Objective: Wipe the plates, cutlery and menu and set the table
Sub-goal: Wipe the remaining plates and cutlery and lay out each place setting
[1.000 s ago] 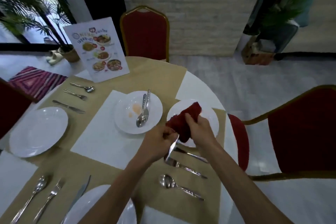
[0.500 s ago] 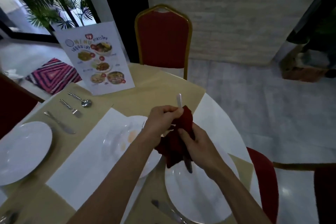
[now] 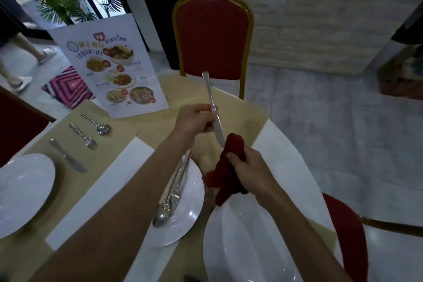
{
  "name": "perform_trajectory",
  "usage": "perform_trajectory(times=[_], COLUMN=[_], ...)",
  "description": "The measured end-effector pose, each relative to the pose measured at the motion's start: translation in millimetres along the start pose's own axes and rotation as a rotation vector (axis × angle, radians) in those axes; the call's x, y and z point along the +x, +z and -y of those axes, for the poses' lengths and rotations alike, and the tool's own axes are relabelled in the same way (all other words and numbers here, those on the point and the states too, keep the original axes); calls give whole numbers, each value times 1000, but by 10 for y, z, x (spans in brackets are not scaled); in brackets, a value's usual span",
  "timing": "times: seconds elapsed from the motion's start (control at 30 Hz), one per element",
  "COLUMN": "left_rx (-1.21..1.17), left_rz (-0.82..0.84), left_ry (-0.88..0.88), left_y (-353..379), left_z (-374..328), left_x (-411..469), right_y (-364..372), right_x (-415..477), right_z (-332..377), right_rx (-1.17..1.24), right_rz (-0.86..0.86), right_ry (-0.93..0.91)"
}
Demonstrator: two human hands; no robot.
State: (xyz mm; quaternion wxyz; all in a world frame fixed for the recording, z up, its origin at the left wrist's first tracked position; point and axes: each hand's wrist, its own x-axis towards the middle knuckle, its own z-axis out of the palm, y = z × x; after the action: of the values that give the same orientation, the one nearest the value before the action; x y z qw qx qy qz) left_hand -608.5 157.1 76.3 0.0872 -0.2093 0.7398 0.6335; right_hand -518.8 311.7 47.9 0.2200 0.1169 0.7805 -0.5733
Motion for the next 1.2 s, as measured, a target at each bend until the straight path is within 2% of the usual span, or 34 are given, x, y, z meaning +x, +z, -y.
perform_trajectory(times=[0.2,0.5,0.83,1.2], left_rx=[336,792,840,819], left_rz=[-84,-17,-150,-202], left_ry=[128,185,293,382], left_y=[-155,-213,-307,-309], left_z=[184,570,728,904], left_x=[673,941,1047,963], right_y=[-213,-320,-209,-106], right_x=[250,371,489,480], right_z=[-60,-126,-131,-76], right_rx=[34,53,83,135], right_rz=[-110,-78,-34,-4], right_ry=[46,59,86,117])
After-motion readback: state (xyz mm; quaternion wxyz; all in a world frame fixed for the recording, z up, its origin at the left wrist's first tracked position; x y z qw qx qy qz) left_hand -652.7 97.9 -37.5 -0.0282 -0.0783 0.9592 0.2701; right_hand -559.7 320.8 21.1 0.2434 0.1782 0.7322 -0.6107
